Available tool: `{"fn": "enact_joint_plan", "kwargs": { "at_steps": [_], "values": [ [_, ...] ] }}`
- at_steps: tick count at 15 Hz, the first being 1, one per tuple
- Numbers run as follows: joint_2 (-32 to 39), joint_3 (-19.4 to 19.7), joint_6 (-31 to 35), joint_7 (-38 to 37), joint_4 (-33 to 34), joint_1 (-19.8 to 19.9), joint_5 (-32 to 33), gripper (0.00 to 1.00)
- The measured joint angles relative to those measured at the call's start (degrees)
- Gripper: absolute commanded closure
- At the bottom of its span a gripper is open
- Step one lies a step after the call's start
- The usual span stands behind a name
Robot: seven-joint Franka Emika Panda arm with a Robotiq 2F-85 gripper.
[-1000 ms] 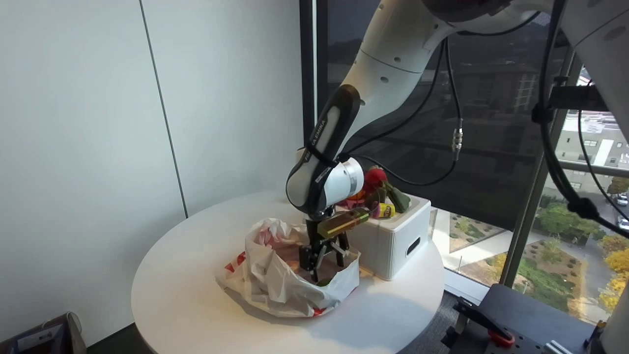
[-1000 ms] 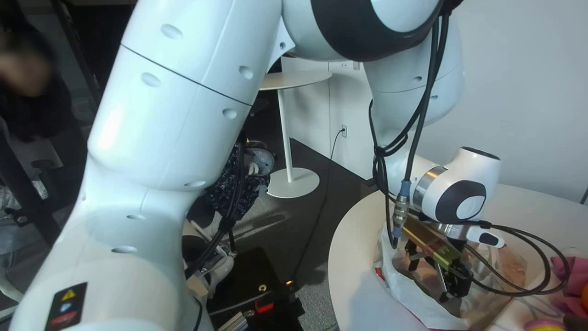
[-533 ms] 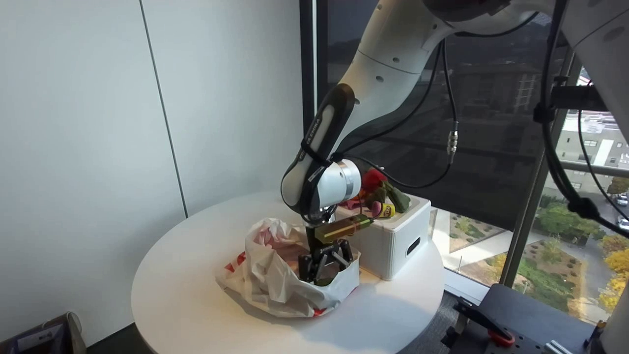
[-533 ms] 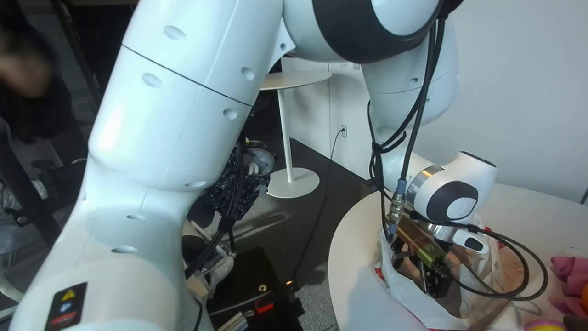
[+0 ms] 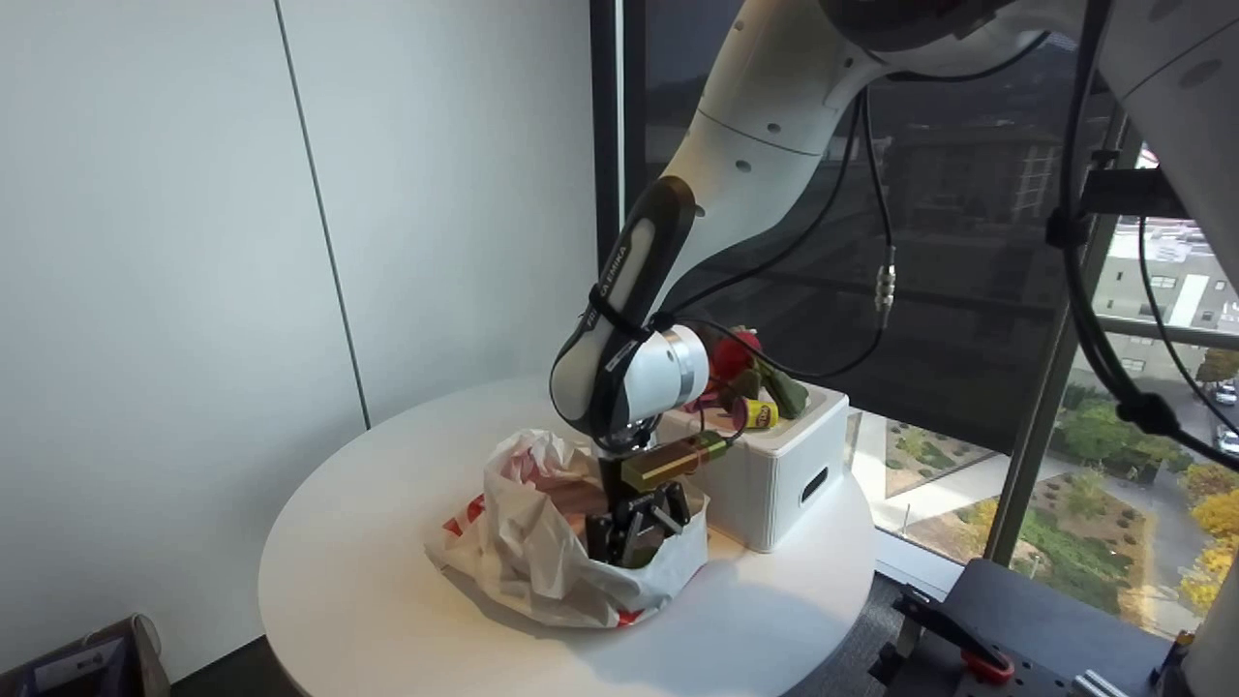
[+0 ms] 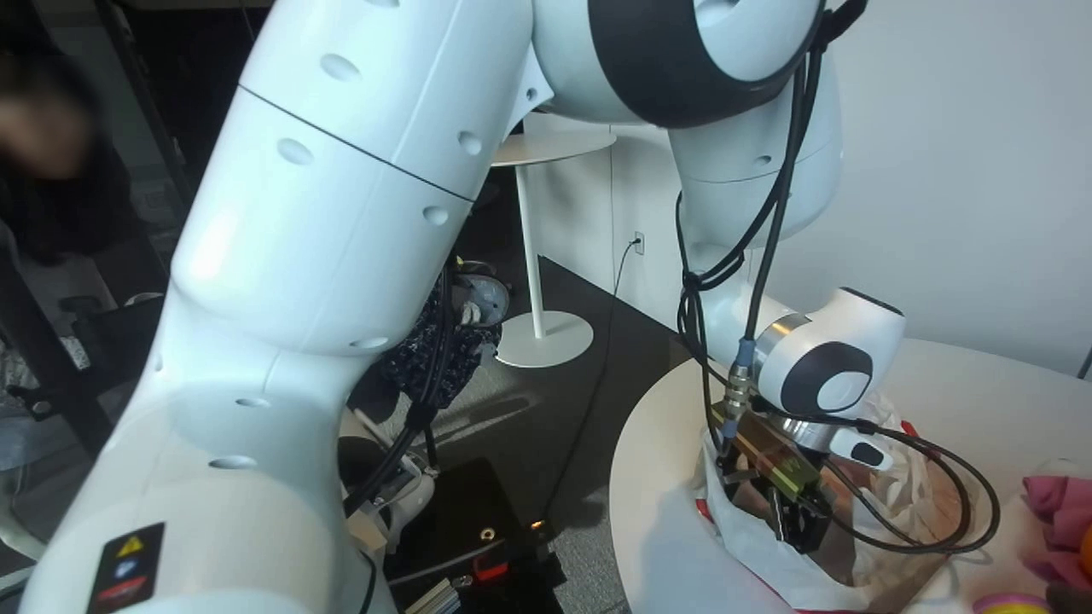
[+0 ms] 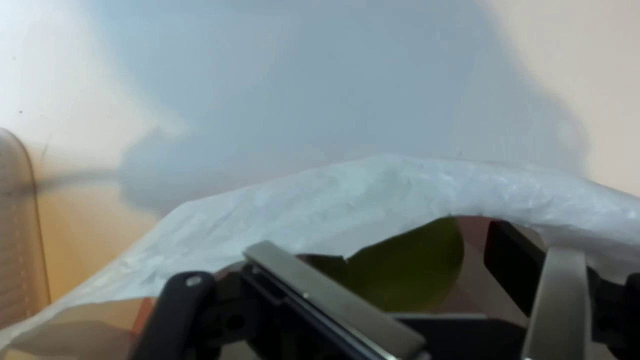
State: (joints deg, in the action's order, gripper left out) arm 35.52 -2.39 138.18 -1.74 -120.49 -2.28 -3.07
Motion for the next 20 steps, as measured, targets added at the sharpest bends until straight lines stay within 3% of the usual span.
{"fn": "enact_joint_plan", "kwargs": {
  "at_steps": [2, 3, 12, 20],
  "values": [
    [0.0, 0.0, 0.1, 0.5, 0.0, 0.0, 0.0, 0.49],
    [0.0, 0.0, 0.1, 0.7, 0.0, 0.0, 0.0, 0.51],
    [-2.6, -0.1, 1.8, 0.6, 0.1, -1.2, 2.2, 0.51],
    [-19.0, 2.3, 4.8, -0.5, -4.4, 0.4, 3.1, 0.51]
  ]
}}
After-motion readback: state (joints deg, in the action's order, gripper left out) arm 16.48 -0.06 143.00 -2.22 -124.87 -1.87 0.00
